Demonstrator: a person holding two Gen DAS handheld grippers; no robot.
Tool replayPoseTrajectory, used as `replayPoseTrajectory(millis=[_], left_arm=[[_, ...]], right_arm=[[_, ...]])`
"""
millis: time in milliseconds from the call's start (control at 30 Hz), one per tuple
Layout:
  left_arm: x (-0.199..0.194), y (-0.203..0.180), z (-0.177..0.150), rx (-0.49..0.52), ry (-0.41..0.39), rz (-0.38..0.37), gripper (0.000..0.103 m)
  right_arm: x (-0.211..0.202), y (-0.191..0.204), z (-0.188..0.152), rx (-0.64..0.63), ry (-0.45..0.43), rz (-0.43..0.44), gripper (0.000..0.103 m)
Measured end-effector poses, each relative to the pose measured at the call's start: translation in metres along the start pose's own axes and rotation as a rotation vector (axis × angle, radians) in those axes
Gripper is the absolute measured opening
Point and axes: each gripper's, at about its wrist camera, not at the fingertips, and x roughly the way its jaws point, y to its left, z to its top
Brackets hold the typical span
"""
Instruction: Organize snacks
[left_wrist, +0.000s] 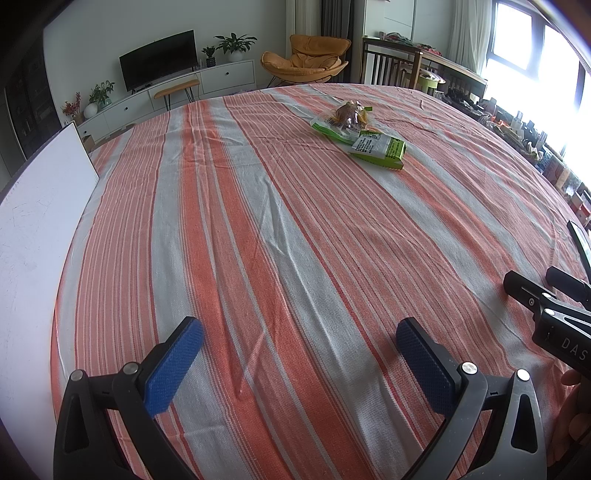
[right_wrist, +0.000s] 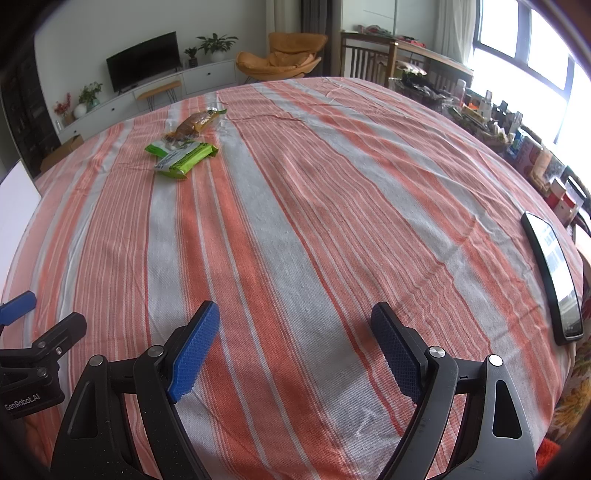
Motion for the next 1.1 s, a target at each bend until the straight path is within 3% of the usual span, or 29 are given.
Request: replayPoseTrajectory(millis=[400,500,567,700,800,933,1100], left_arm=[[0.0,0.0,0.0,0.001,0.002,0.0,0.103],[0.005,-0.001,0.009,0.018,0.06,-0.014,0.103],[0.009,-0.003,0.022,0.021,0.106,-0.057,0.103],[0.004,-0.014,0.061,0.033,0.062,-0.13,0.103],[0.016,-0.031,0.095,0.085,0.074,-0.194,0.103],[0.043,-0.057,0.136,0.168,0.081,-0.184,0.102],[0.085,-0.069,0.162,0.135,0.126,-0.184,0.085]], right_arm=[[0.0,0.0,0.0,-0.001,-0.002,0.001,0.087],[0.0,0.0,0.0,-0.001,-0.003,0.001,0.087],[0.0,0.0,0.0,-0.001,-0.003,0.001,0.087],[0.0,0.0,0.0,-0.001,-0.003,0.001,0.087],[0.0,0.0,0.0,-0.001,-0.003,0.001,0.087],[0.0,0.0,0.0,-0.001,-0.003,0.001,0.087],[0.0,-0.001,0.0,-0.001,-0.003,0.001,0.087]])
